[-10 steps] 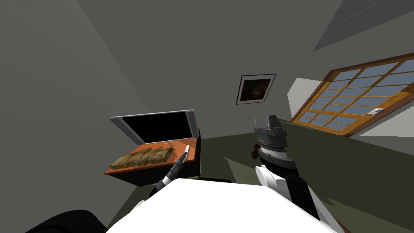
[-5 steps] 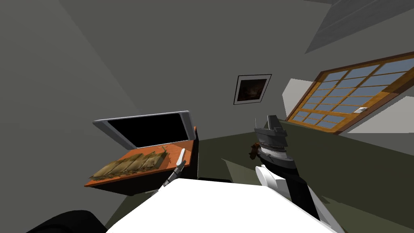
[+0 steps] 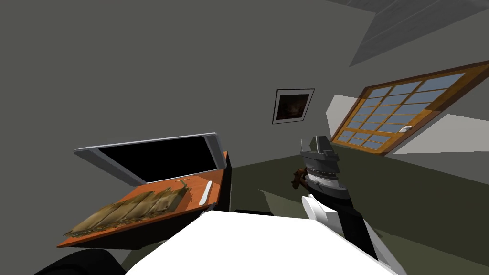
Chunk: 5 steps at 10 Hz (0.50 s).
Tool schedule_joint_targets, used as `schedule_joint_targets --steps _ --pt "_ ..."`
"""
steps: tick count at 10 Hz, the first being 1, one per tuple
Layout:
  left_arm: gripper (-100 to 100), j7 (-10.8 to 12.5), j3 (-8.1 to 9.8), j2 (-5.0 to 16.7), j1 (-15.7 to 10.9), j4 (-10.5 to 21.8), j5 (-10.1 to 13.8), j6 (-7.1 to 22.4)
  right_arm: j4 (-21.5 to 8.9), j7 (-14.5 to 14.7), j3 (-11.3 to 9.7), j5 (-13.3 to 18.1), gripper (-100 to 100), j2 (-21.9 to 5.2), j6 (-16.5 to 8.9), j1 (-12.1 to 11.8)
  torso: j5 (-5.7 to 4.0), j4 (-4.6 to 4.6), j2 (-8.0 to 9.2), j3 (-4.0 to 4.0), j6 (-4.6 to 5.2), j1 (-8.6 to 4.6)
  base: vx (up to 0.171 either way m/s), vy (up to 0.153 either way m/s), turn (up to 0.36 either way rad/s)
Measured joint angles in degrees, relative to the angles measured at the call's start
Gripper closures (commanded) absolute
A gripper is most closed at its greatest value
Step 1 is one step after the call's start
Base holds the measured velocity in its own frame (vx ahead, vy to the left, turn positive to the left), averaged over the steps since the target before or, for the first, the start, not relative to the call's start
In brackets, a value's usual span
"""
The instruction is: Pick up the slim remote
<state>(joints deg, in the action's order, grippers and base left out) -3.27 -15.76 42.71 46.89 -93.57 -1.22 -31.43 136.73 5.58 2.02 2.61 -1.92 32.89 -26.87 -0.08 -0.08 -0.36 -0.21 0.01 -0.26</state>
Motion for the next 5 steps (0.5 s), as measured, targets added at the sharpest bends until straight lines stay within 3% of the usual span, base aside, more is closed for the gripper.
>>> schedule_joint_targets --steps 3,5 --pt "-100 -1.3 -2.91 3.4 -0.4 6.8 1.0 0.9 0.0 0.0 0.0 0.0 0 0.0 0.0 0.0 0.03 -0.04 -0.21 -0.12 0.01 0.16 0.154 -0.027 -0.117" --pt "-100 -2.3 -4.41 5.3 0.1 8.6 1.6 3.3 0.0 0.0 0.0 0.0 0 0.0 0.0 0.0 0.03 -0.01 -0.02 -0.02 0.00 0.16 0.127 -0.021 -0.146"
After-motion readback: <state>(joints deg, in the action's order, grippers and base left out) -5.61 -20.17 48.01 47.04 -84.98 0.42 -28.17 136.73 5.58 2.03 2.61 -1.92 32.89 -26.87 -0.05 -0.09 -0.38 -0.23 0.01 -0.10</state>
